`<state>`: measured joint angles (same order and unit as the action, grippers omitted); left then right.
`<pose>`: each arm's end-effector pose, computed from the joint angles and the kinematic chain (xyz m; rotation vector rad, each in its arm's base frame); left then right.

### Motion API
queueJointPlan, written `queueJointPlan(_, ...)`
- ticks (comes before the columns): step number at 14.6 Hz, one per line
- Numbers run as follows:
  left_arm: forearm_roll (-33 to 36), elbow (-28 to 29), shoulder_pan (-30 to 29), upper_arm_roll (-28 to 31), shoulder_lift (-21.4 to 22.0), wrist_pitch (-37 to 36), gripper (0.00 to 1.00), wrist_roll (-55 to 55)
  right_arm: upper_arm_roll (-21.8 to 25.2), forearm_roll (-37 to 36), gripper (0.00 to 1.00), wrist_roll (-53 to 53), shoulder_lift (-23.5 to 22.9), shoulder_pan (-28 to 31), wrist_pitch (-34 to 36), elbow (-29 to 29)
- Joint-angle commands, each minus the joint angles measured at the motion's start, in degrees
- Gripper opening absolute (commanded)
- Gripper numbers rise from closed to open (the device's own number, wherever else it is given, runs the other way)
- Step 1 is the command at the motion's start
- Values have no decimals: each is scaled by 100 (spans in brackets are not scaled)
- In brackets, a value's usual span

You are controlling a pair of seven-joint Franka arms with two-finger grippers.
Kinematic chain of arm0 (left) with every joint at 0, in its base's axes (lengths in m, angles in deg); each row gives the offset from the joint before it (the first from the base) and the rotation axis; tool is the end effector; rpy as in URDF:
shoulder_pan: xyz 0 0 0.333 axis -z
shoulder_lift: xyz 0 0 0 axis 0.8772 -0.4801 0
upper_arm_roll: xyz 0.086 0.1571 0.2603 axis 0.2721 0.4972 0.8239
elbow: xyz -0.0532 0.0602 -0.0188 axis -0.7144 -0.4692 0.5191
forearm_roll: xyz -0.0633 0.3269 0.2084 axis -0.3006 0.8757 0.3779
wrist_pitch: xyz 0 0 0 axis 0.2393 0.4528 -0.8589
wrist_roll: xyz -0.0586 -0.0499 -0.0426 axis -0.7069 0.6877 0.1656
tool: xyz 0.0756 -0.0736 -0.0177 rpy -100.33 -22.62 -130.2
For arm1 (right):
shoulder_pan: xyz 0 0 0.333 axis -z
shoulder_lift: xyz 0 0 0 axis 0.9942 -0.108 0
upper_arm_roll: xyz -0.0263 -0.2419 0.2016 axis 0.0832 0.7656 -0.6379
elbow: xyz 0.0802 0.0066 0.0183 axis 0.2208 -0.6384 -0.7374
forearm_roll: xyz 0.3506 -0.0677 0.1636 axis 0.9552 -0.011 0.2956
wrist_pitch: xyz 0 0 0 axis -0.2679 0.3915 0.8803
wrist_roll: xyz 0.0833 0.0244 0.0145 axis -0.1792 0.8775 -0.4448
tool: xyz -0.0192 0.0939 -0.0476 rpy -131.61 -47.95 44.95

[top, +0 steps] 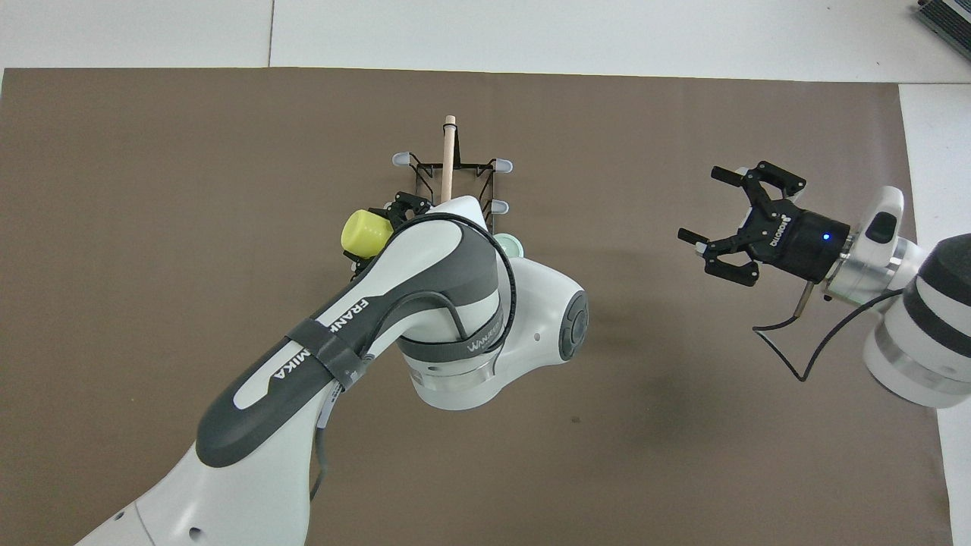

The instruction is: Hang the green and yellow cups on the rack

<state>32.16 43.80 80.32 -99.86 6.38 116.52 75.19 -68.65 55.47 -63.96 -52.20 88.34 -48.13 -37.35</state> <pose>0.5079 -0.4083 0.3867 -2.1446 -1.2430 -1.1659 0.5626 -0.0430 0.4274 -2.0261 -1.1454 -1.1385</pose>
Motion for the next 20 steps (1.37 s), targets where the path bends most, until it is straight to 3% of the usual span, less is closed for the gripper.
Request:
queueJointPlan(1,137,24,49,-75,-68,-82,24,180,-54,-1080,100,974,-54,179,197,431)
queueJointPlan(4,102,34,49,-110,-68,-11,25,188,-54,-1916,100,1958,-36,144,136,616)
queueJointPlan(5,102,34,58,-128,-68,-11,36,189,-54,-2197,100,2353,-19,118,118,677)
queueJointPlan(6,102,34,58,-128,-68,-11,54,189,-54,-2487,100,2765,-1,91,92,747)
queueJointPlan(7,93,25,58,-128,-68,-20,79,189,-63,-2855,100,3239,25,74,83,818)
queueJointPlan(8,84,16,67,-128,-59,-46,94,189,-72,-3181,100,3697,78,47,83,888)
queueJointPlan(9,67,-1,84,-128,-59,-46,99,189,-107,-3445,100,4171,122,38,83,958)
queueJointPlan(14,49,-54,128,-119,-50,-99,100,189,-160,-5210,100,6797,140,-348,-39,1327)
queueJointPlan(20,-4,-116,76,-128,64,-55,100,57,-151,-7462,100,10428,157,-1323,274,1416)
